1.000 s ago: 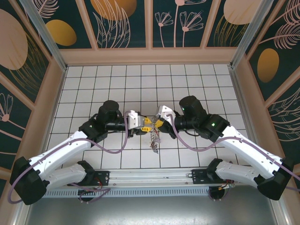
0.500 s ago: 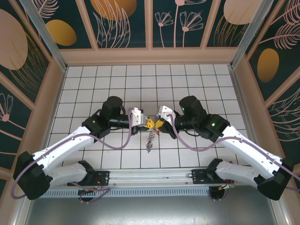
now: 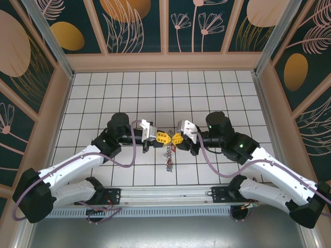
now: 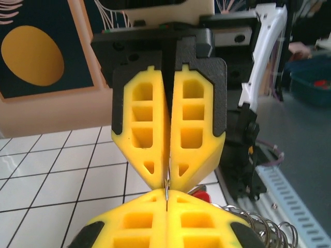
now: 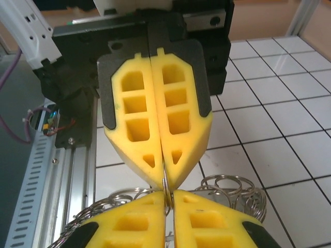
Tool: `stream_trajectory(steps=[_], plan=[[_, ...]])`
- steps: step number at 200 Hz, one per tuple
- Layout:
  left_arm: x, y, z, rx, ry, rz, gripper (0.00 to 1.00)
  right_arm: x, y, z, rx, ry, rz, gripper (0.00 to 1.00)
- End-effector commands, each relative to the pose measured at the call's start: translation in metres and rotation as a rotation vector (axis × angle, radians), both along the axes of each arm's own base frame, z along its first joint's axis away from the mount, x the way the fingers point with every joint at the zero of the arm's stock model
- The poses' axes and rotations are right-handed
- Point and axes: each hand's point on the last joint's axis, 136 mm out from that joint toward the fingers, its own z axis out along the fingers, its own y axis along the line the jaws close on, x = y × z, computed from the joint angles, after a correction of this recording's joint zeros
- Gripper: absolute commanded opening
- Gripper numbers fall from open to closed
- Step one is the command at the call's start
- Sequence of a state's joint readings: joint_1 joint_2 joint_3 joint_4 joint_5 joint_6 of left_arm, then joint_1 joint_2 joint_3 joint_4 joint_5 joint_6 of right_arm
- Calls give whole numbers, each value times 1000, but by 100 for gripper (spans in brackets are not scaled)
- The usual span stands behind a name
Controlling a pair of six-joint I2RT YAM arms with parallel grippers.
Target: Put the keys on the keyring
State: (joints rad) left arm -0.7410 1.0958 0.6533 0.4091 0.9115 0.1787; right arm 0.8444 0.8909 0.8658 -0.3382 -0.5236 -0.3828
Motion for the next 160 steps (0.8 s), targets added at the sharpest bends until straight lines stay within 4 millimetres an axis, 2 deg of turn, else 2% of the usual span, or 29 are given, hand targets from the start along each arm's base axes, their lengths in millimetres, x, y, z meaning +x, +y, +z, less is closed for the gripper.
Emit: stream_trajectory(steps=[1,10,48,64,77,101,112,119,137,144,160], plan=[[-14,1,37,-149,-35,-77,0,-1,7,10,65,-12,24,14],[-14,1,40,-164,-30,-80,0,-1,8,11,69,-14,28,17],[-14,2,44,-203,-24,-70,0,-3,9,8,76,-3,40,16],[-14,3,45,-214,-26,-69,0,-4,9,7,77,5,41,13],[-14,4,46,-223,-25,-67,0,-4,8,6,77,11,37,0],[-13,4,44,-212,-18,-52,0,0,4,6,67,17,24,0],[-10,2,35,-168,-9,-40,17,3,1,7,56,13,8,0],[-8,2,29,-133,-8,-29,23,4,-1,8,49,8,-1,0],[-7,3,15,-45,-36,-16,26,7,-5,8,30,3,-14,0],[-6,4,9,-8,-50,-5,30,9,-6,10,25,-1,-19,0],[-7,8,-6,83,-89,-2,30,11,-6,7,2,0,-22,0]])
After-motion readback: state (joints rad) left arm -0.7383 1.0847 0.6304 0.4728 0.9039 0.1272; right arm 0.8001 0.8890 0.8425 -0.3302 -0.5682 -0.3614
